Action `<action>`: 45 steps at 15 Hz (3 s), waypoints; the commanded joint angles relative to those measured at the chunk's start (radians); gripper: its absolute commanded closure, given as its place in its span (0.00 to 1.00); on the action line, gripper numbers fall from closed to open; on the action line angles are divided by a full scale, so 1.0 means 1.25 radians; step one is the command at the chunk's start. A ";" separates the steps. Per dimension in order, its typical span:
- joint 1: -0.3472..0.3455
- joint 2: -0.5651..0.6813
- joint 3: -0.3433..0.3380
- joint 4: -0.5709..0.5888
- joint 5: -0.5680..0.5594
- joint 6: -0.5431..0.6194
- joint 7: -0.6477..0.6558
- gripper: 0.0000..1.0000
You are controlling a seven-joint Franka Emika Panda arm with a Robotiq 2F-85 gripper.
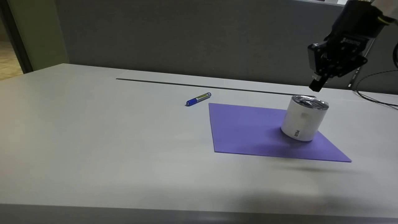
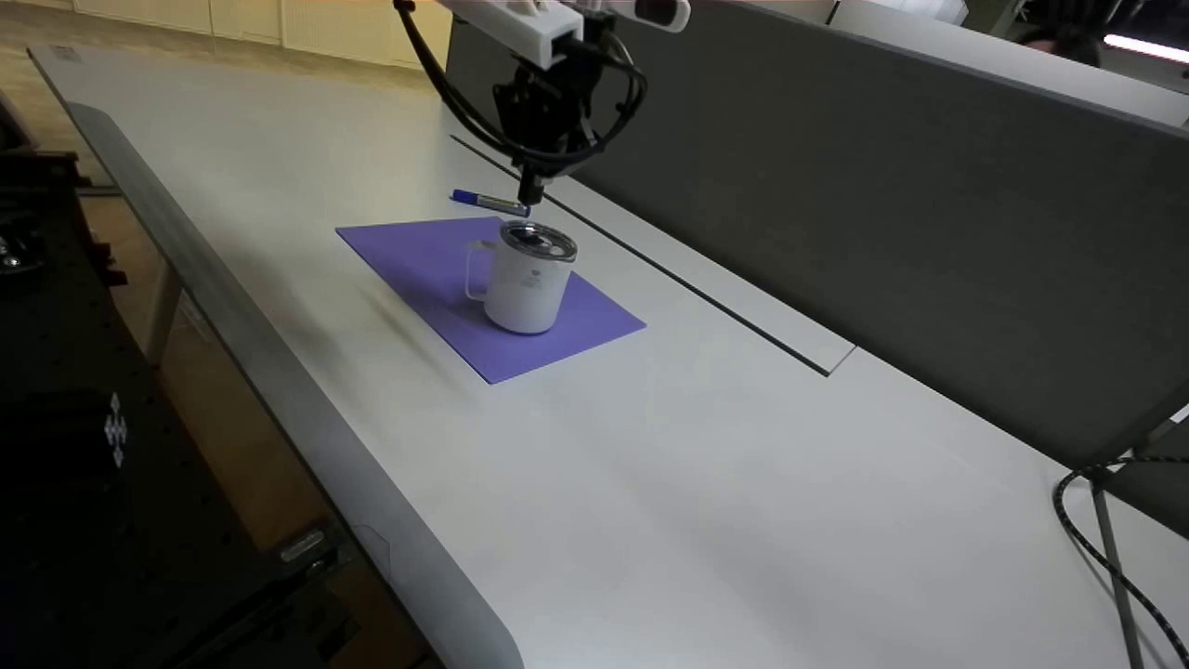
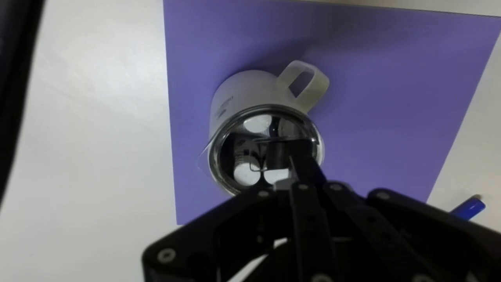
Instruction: Move the black thing on the mug
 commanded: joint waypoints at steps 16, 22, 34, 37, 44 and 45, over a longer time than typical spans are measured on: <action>-0.022 0.107 0.035 0.061 0.262 0.020 -0.224 1.00; -0.027 0.120 0.034 0.064 0.305 0.020 -0.265 1.00; -0.036 0.127 0.015 0.072 0.289 0.005 -0.258 1.00; -0.036 0.125 0.013 0.075 0.286 0.002 -0.254 1.00; -0.037 0.071 -0.008 0.123 0.238 -0.084 -0.214 1.00; -0.036 0.056 -0.020 0.135 0.206 -0.120 -0.198 1.00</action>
